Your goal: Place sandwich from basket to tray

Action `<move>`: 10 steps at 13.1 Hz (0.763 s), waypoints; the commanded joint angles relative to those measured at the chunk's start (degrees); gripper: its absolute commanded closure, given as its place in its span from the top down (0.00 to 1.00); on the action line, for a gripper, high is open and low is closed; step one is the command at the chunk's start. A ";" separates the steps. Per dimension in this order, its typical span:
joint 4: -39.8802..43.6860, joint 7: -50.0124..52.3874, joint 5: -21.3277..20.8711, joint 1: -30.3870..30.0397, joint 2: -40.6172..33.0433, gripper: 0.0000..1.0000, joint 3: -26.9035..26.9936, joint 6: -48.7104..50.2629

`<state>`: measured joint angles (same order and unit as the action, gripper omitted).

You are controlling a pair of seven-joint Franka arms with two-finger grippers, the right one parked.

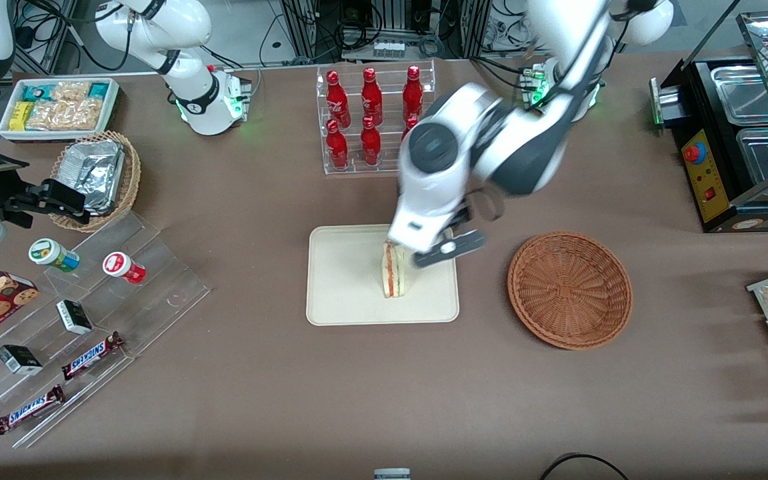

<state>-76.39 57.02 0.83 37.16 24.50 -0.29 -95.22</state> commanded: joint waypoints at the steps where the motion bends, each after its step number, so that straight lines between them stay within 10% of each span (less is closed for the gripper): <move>1: -3.77 -0.15 1.02 -4.53 -7.78 1.00 -0.33 5.99; 10: -11.05 -35.45 0.58 -24.57 -23.08 1.00 -0.24 18.93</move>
<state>-81.98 27.72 0.91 16.21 6.47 0.17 -76.08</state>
